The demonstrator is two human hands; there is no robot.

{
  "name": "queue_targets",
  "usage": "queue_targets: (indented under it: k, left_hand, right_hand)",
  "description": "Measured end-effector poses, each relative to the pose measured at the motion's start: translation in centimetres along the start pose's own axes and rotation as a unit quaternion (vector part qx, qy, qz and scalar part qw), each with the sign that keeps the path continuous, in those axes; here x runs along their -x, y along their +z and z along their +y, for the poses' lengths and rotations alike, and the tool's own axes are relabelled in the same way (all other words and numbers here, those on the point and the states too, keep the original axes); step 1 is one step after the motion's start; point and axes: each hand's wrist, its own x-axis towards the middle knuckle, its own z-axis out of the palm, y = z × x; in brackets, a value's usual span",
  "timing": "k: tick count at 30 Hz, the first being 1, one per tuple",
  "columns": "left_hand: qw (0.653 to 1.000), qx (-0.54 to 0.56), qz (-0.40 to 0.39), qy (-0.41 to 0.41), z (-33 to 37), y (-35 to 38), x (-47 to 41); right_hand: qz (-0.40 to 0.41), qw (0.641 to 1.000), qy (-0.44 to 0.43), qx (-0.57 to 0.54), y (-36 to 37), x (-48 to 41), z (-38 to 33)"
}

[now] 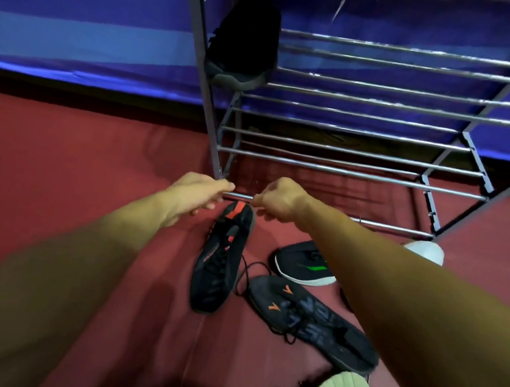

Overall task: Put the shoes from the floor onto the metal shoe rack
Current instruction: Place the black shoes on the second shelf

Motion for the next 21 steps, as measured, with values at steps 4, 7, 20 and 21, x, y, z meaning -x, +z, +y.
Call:
queue_targets:
  k: [4,7,20,21]
  left_hand:
    - [0.985,-0.167,-0.039,0.008,-2.4,0.2,-1.3]
    - [0.962,-0.263,-0.075,0.0,-4.1,0.7,-2.3]
    - [0.918,-0.376,-0.109,-0.057,-9.0,3.5,-5.7]
    - [0.919,-0.376,-0.106,-0.058,-9.5,3.8,-5.8]
  right_hand:
    - [-0.037,0.997,0.005,0.062,1.4,-1.0,0.5]
    - [-0.052,0.994,0.011,0.094,2.7,-2.4,0.8]
    - [-0.048,0.974,0.067,0.209,10.8,-7.1,5.0]
    - [-0.043,0.975,0.083,0.201,11.0,-7.2,5.5]
